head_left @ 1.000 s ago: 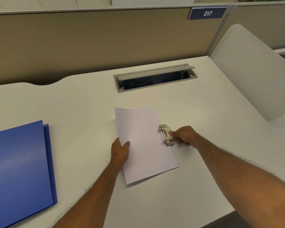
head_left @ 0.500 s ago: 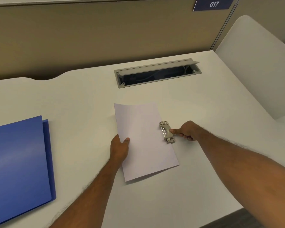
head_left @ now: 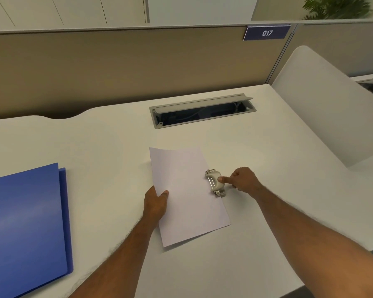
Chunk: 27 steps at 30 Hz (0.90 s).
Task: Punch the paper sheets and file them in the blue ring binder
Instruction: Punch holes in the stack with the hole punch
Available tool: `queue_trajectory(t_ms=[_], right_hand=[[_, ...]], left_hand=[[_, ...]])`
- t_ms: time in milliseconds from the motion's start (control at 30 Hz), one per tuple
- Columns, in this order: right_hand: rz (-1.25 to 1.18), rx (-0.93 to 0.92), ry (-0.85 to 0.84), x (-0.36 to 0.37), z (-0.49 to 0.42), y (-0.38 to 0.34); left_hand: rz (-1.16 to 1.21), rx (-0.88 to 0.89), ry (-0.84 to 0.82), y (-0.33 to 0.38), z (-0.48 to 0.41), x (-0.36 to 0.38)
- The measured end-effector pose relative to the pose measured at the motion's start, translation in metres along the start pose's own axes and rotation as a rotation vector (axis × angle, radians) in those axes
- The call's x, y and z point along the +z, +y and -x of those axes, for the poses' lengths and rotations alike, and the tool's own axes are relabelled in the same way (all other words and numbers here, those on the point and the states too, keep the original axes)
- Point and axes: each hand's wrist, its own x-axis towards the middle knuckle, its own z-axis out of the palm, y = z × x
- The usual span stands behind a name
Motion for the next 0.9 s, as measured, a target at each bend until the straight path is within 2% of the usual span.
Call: queue_trajectory(t_ms=[233,533,600,700,733,767,900], right_hand=[[-0.299,0.003,-0.059,0.016,0.014,0.0],[-0.267,0.036,0.09,0.026,0.006,0.009],[-0.201,0.034,0.168,0.03,0.012,0.006],[-0.077,-0.204,0.451,0.042,0.037,-0.008],[-0.088,-0.287,0.458,0.05,0.047,-0.015],[-0.098,-0.346,0.388,0.061,0.057,-0.023],[-0.041,-0.371,-0.16,0.115,0.097,-0.05]], left_hand=[[0.003,0.004,0.028,0.0,0.001,-0.023],[0.0,-0.024,0.092,-0.012,0.002,-0.062],[0.009,-0.028,0.09,-0.012,0.004,-0.065],[0.016,-0.021,0.09,-0.011,0.005,-0.068],[0.018,-0.019,0.093,-0.011,0.005,-0.07],[0.023,-0.017,0.095,-0.01,0.006,-0.072],[0.063,0.008,0.086,-0.004,0.012,-0.077]])
